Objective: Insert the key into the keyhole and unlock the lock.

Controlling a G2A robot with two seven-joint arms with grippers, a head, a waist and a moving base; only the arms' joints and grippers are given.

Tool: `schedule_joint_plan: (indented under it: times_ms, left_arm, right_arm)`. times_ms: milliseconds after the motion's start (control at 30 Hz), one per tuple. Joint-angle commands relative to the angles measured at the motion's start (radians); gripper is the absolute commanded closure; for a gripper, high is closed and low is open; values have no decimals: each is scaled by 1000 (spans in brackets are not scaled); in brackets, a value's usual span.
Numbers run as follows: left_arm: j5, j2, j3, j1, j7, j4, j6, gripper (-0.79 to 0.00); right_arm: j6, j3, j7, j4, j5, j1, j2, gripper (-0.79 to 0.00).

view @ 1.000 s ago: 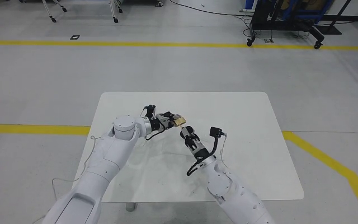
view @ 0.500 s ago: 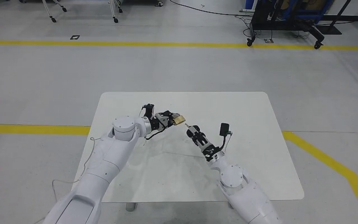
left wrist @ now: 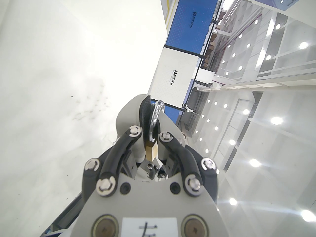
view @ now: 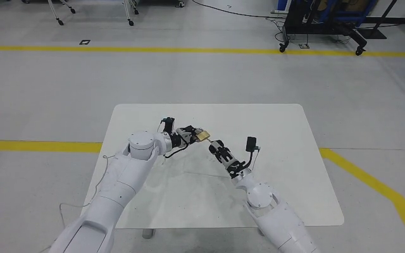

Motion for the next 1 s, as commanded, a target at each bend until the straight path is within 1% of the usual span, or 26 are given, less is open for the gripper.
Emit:
schedule_joint_plan:
  times_ms: [0, 267, 567, 967]
  left_arm:
    - [3, 0, 1, 0, -3, -1, 0, 0]
    - [4, -1, 0, -1, -2, -1, -5, 0]
    - [10, -2, 0, 0, 6, -4, -6, 0]
    - [6, -2, -7, 3, 6, -7, -9, 0]
  right_arm:
    - [1, 0, 2, 4, 4, 4, -2, 0]
    - [21, -11, -2, 12, 2, 19, -10, 0]
    - [51, -36, -59, -3, -57, 17, -20, 0]
    - [60, -53, -47, -8, -69, 19, -30, 0]
